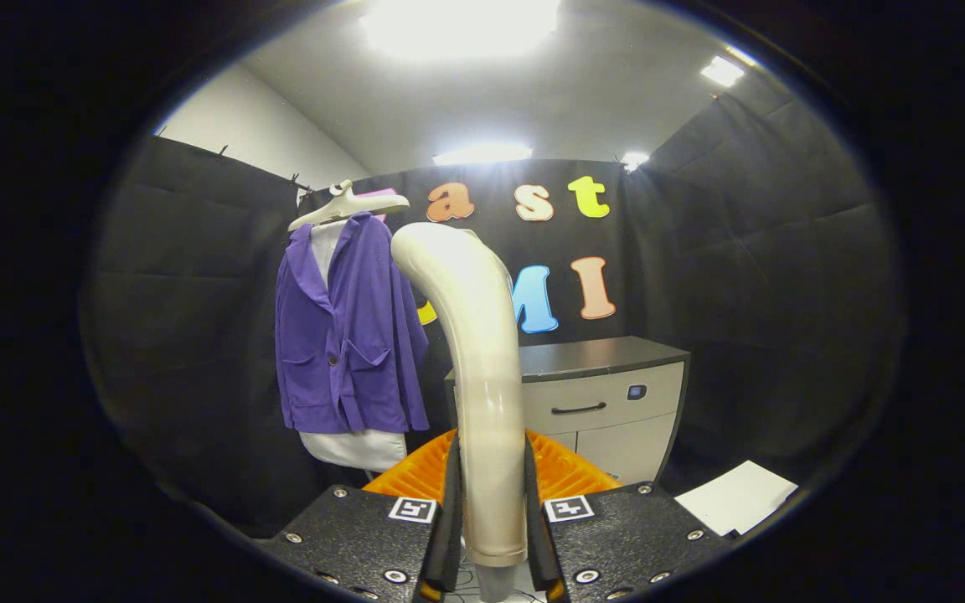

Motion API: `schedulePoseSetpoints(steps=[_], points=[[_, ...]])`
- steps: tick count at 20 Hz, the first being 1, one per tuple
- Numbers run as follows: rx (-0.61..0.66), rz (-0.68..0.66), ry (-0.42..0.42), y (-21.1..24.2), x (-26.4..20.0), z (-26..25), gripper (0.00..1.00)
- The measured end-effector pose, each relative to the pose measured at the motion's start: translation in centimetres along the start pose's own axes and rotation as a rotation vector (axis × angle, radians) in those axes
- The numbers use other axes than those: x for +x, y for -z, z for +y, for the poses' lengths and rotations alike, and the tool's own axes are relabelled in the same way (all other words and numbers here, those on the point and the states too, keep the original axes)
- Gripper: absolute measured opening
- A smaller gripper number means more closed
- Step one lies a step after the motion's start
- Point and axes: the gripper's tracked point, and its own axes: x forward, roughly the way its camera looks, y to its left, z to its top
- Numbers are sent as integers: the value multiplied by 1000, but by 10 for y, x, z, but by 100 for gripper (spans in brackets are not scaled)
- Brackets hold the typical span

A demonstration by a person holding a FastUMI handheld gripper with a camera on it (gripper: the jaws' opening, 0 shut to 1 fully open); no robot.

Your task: Iron the clothes twice with a garment steamer, once on the left side and once on the right side.

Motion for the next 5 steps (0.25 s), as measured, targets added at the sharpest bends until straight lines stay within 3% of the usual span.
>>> schedulePoseSetpoints(steps=[5], points=[[-1, -6, 12, -6, 2, -1, 32]])
